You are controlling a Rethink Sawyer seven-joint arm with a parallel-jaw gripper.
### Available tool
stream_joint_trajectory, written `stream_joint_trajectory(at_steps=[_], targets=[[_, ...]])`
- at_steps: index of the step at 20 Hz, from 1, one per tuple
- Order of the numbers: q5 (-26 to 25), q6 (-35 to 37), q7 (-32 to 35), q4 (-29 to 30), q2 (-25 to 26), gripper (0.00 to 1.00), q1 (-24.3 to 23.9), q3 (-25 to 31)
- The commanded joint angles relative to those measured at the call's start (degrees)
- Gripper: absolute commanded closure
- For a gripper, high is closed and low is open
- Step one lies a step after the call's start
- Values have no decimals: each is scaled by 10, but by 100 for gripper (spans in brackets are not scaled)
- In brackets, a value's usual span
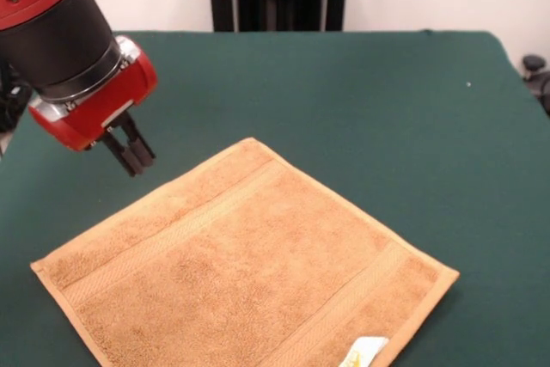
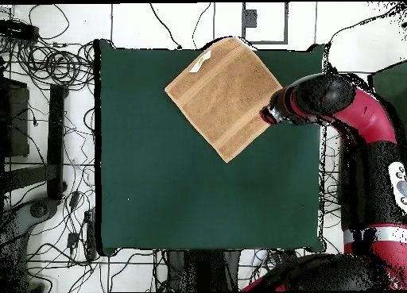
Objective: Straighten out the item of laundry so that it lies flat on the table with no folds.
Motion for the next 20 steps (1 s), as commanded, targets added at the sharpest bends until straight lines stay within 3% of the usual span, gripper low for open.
stream_joint_trajectory(at_steps=[1, 9, 20], targets=[[12, 0, 109, 21, 23, 100, 25, -9], [37, -18, 91, 43, 21, 100, -2, 8], [37, 9, 98, 6, 19, 100, 3, -7]])
